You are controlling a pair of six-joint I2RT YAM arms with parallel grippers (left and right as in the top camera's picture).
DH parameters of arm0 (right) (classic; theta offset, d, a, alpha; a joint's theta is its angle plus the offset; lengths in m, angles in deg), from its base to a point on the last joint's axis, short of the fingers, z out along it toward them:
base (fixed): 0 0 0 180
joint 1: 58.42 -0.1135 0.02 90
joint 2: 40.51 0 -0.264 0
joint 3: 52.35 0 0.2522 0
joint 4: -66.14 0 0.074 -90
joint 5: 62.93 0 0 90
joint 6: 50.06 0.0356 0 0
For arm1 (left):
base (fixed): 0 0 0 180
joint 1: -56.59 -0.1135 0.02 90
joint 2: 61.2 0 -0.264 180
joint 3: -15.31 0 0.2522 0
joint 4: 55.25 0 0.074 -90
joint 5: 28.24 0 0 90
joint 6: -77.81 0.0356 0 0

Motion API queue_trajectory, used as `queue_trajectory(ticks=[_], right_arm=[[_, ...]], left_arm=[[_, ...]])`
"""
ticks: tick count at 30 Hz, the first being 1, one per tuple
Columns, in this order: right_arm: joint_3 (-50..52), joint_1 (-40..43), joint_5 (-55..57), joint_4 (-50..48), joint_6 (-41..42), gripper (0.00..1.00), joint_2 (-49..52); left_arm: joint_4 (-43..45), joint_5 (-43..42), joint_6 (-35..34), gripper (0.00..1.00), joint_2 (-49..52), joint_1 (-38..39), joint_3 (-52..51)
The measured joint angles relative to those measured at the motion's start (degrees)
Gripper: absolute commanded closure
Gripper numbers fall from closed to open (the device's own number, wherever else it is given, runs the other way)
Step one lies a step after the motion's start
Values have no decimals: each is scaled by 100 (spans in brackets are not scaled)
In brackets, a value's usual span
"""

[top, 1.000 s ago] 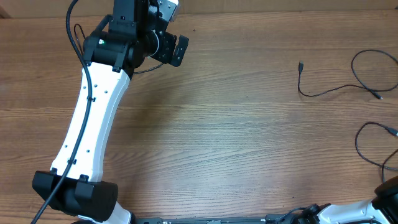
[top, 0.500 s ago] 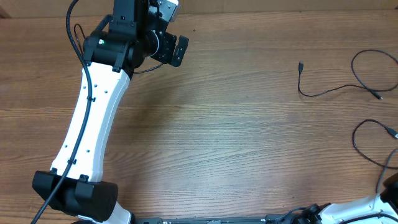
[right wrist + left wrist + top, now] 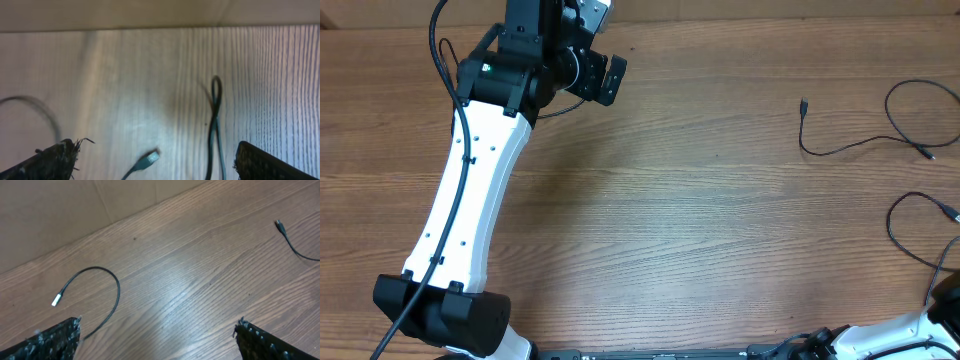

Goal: Untangle cables

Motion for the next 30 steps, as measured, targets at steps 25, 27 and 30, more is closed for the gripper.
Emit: queue_trajectory(ticks=[25,27,30], right_arm=[[-1322,-4336,-2625,1106,-1357,0,-1357],[-1322,-4736,-2645,1239,-1381,0,-1357],[-1322,-5272,-2647,1458,-1401,0,-1357]], left_arm=[[-26,2385,-459,0,-592,-195,-4],[-92,2498,-459,0,-686,-468,-2],[-256,2398,-345,0,-649,-1058,-4]])
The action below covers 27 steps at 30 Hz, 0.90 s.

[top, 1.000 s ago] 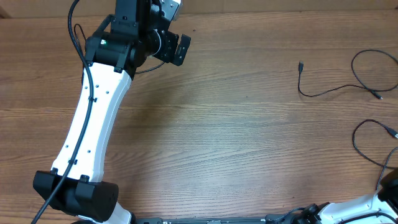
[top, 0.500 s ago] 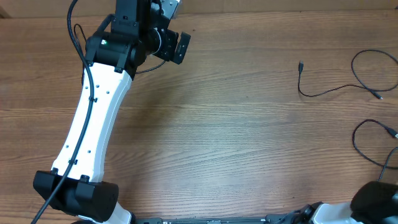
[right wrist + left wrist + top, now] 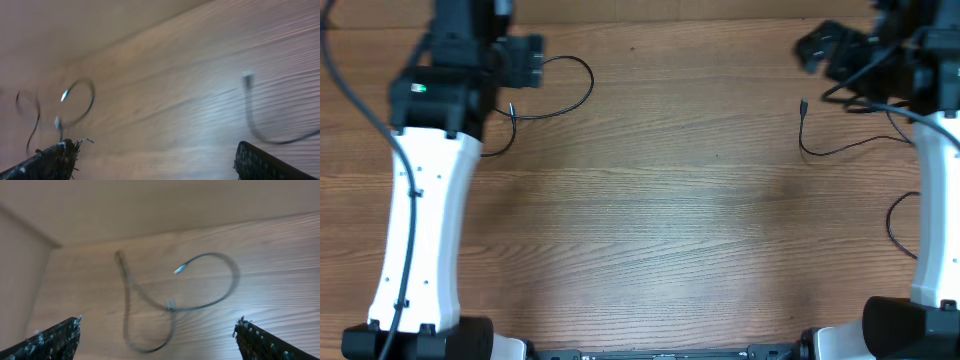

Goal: Untangle cables

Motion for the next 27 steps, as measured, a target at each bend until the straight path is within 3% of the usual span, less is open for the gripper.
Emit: queue_trajectory(ticks=[8,12,22,27], right_arm=[[0,-898,131,815,-22,0,0],[0,-1200,151,1095,-20,0,0],[0,-1626,184,1261,79,0,0],[0,-1838,199,1305,118,0,0]], left_arm=[[-17,-693,1316,0,715,-1191,-2],[223,-817,1587,0,1178,-1552,-9],[662,-1246,66,0,2472,-2085,-11],[1342,-1764,-496,0,3112,-2044,-22]])
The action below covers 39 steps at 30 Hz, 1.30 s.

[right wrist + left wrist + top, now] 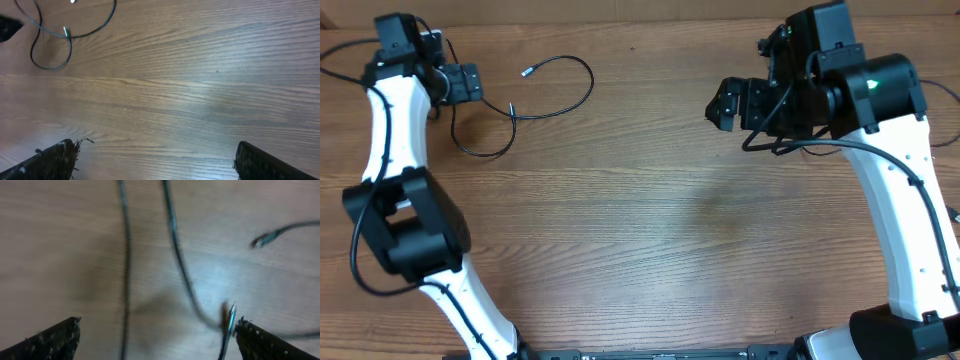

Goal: Untangle cables

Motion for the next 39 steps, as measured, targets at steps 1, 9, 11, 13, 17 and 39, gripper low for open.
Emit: queue_trajectory(ticks=[1,9,11,13,17,39], right_arm=[[0,-46,0,33,11,0,0],[0,-330,0,229,127,0,0],[0,-372,0,280,155,0,0],[0,-413,0,323,190,0,0],[0,-446,-2,422,247,0,0],[0,-446,0,498,363,0,0]], left_arm=[[179,-96,-76,0,85,11,-2],[1403,-529,-348,0,229,225,-24],[1519,-564,-378,4,229,264,-24],[1593,-584,-387,7,229,291,-24],[1545,-592,-385,8,264,289,-24],[1552,-365,-402,96,787,286,-26]])
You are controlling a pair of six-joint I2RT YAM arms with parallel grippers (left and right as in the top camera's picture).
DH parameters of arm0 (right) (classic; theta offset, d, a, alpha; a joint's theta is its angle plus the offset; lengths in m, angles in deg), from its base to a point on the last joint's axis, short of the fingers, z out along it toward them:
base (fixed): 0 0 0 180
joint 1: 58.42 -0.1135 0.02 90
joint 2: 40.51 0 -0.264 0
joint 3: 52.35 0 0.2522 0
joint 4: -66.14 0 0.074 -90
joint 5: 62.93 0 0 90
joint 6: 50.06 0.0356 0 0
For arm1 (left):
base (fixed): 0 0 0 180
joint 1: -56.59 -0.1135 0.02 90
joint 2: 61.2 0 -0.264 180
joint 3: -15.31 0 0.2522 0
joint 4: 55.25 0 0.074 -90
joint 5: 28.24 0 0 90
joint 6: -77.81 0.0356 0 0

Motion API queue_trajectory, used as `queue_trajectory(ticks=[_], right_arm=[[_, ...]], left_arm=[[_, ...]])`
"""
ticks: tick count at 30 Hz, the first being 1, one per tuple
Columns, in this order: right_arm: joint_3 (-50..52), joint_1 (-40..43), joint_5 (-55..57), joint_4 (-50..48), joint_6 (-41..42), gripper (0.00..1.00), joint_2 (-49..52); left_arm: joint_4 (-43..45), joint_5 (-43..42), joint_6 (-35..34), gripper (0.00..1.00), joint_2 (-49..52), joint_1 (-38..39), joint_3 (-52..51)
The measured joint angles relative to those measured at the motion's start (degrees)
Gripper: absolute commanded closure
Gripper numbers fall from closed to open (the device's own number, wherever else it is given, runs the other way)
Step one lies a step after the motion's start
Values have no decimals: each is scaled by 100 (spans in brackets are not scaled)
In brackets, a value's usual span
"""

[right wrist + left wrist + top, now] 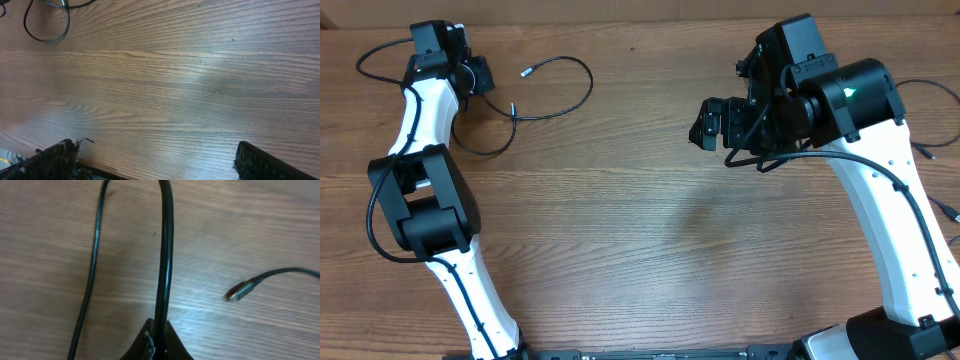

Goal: Untangle cables

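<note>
A thin black cable [582, 92] lies in loops at the back left of the table, one silver plug [525, 71] lying free. My left gripper [472, 76] is down at its left end, shut on a strand of it. In the left wrist view the gripper [158, 341] pinches that strand [165, 255], a second strand [93, 270] runs beside it, and the plug [237, 292] lies to the right. My right gripper [710, 122] hangs open high over the middle of the table, nothing between its fingers [56, 159]. That cable's loop [47, 31] shows far off.
More black cable [932, 152] lies at the right edge, partly hidden by the right arm, with another piece [946, 211] lower down. A cardboard wall runs along the table's far side. Bare wood [620, 220] fills the middle.
My left gripper was open just above the cable strands at the back left; now it is shut on one strand. The right gripper sits slightly further left, open as before.
At first my left gripper was open over the back middle and the right arm was low at the right edge. Then the left stood over the left cable and the right at the back right. Later the right hung mid-table; the left now grips the cable.
</note>
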Motion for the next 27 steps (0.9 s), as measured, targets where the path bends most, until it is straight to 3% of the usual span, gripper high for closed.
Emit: queue_trajectory(ticks=[9,16,20,27], right_arm=[[0,0,273,-13,149,0,0],[0,0,538,-13,229,0,0],[0,0,599,-33,234,0,-4],[0,0,785,-66,234,0,-544]], left_arm=[[35,-1226,-96,96,52,188,323],[-48,-1853,-334,96,138,848,1993],[286,-1759,-455,96,133,1530,2743],[824,-1231,-544,96,138,2682,2824]])
